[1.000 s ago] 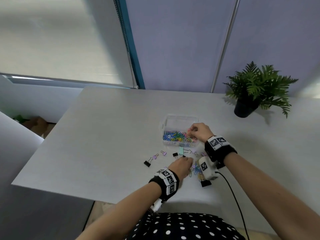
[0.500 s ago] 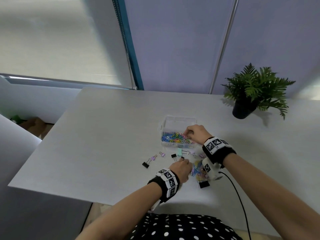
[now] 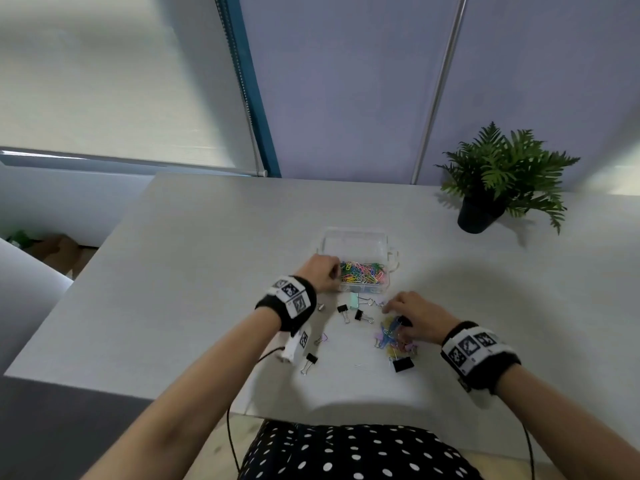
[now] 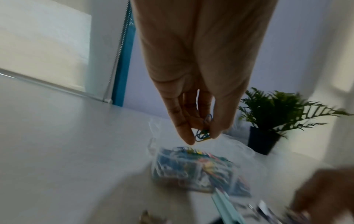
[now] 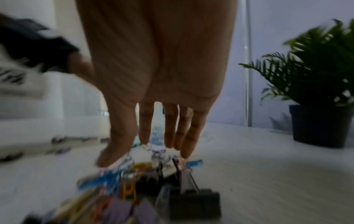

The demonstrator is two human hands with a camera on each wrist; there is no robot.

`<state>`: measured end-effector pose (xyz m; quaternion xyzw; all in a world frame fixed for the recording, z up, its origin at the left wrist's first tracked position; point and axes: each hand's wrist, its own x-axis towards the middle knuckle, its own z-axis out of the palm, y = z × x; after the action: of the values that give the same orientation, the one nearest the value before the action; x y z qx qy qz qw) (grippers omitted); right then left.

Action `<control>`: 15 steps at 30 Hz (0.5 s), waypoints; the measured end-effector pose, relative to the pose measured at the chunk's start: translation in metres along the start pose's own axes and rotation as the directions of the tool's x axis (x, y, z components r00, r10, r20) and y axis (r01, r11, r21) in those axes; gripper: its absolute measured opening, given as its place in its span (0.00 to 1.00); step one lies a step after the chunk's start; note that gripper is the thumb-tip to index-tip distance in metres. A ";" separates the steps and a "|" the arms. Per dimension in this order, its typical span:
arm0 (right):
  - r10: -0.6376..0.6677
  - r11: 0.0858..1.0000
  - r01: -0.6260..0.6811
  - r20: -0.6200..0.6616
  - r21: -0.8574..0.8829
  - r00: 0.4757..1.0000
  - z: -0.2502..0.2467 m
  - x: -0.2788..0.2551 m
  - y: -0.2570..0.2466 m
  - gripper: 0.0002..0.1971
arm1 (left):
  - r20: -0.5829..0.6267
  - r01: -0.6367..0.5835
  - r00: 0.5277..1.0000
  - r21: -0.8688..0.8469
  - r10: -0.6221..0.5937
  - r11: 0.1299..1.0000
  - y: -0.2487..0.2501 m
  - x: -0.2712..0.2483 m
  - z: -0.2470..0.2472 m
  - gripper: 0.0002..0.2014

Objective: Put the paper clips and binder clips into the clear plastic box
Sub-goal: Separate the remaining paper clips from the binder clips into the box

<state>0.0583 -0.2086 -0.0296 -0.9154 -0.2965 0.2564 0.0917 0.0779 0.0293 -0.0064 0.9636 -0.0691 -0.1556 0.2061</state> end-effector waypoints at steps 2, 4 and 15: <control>0.018 0.990 -0.011 0.050 -0.137 0.999 0.011 -0.007 -0.004 0.32 | -0.021 0.027 0.999 0.018 -0.026 0.999 -0.004 0.013 -0.012 0.10; 0.036 0.986 -0.030 0.033 -0.166 0.999 0.021 -0.011 -0.010 0.31 | -0.015 0.037 0.999 0.051 -0.036 0.998 -0.005 0.023 -0.017 0.10; -0.020 0.985 0.064 -0.267 0.157 0.964 0.057 0.008 -0.035 0.12 | 0.002 0.032 0.999 0.145 -0.032 0.989 -0.001 0.037 -0.003 0.14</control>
<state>0.0163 -0.1747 -0.0705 -0.9242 -0.2787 0.1536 0.2111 0.1140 0.0238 -0.0144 0.9766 -0.0652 -0.1558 0.1328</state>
